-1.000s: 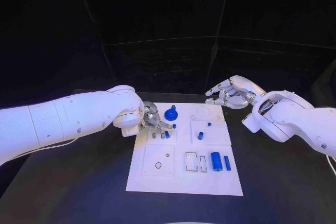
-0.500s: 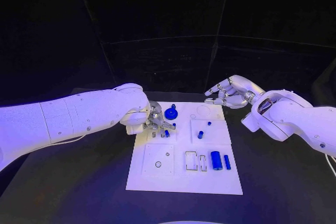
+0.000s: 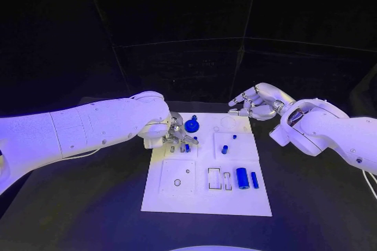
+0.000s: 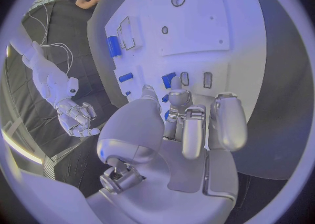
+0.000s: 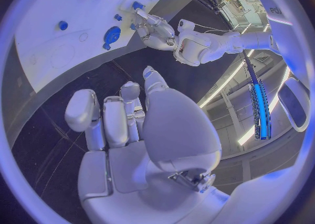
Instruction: Assemble the parts on the task board
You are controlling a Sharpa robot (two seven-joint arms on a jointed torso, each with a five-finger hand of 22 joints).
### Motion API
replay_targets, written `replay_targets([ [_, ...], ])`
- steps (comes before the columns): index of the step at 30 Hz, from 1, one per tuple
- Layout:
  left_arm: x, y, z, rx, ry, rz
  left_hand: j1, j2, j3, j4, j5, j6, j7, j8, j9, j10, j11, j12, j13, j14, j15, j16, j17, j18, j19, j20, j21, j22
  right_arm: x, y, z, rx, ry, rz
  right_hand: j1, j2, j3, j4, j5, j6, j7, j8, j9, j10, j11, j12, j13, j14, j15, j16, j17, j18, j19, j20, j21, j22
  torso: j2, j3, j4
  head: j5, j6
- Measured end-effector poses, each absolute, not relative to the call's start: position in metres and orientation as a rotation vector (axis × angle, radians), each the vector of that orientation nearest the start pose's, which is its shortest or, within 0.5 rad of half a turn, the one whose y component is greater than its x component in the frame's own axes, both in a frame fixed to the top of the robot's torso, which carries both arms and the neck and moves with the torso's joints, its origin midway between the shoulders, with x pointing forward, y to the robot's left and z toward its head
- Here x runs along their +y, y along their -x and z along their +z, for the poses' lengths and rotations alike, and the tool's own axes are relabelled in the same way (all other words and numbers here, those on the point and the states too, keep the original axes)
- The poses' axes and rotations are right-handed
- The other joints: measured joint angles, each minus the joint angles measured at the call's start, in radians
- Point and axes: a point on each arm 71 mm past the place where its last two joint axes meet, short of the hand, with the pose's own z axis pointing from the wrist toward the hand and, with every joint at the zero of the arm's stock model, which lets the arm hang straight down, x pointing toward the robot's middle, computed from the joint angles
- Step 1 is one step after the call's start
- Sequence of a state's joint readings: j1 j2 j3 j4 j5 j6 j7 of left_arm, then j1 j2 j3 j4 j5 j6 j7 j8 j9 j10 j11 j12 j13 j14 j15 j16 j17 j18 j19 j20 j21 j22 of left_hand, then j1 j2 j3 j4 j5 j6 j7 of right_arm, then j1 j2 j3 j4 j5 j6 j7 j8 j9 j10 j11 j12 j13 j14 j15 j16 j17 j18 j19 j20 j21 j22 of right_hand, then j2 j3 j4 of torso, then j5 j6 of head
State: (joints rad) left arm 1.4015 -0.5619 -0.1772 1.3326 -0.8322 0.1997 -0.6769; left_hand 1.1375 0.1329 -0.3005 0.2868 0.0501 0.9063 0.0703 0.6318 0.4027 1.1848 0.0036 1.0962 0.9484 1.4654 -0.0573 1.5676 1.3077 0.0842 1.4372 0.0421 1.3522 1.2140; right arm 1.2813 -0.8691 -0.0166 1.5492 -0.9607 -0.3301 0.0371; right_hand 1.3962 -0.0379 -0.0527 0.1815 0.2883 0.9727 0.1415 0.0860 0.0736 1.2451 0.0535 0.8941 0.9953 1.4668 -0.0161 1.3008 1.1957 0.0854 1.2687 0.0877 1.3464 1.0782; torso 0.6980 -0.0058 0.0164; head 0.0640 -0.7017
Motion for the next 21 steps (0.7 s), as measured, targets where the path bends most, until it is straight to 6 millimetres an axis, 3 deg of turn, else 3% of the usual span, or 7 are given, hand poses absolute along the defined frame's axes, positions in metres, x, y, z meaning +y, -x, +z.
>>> replay_targets([
  [4,0.1371,-0.5164,-0.1918,2.456,0.202,-0.328,0.012,0.012,0.000,0.000,0.000,-0.004,-0.003,0.009,0.008,0.000,0.000,0.005,0.003,0.000,0.000,0.000,0.000,0.000,0.000,0.000,0.001,0.000,-0.2047,-0.4967,-0.1338,1.626,-0.217,0.988,0.000,0.000,0.000,0.000,0.000,0.000,0.000,0.000,0.000,0.000,0.000,0.000,-0.001,0.000,0.000,-0.006,-0.001,0.000,-0.003,0.003,0.000,-0.004,0.000,-0.0001,0.0002,0.000,-0.002],
  [21,0.1347,-0.5187,-0.1932,2.469,0.177,-0.307,0.051,0.010,0.006,-0.006,0.000,-0.011,-0.003,0.024,0.022,0.000,0.000,0.005,0.006,0.000,0.000,0.000,0.000,0.000,0.000,0.000,0.001,0.006,-0.2008,-0.4972,-0.1347,1.638,-0.205,0.991,0.000,0.000,0.000,0.000,0.000,0.000,0.000,0.000,0.000,-0.004,-0.004,-0.004,-0.003,0.000,0.000,-0.006,-0.003,0.000,-0.003,0.003,-0.004,-0.009,0.000,0.0007,0.0006,-0.003,-0.007],
])
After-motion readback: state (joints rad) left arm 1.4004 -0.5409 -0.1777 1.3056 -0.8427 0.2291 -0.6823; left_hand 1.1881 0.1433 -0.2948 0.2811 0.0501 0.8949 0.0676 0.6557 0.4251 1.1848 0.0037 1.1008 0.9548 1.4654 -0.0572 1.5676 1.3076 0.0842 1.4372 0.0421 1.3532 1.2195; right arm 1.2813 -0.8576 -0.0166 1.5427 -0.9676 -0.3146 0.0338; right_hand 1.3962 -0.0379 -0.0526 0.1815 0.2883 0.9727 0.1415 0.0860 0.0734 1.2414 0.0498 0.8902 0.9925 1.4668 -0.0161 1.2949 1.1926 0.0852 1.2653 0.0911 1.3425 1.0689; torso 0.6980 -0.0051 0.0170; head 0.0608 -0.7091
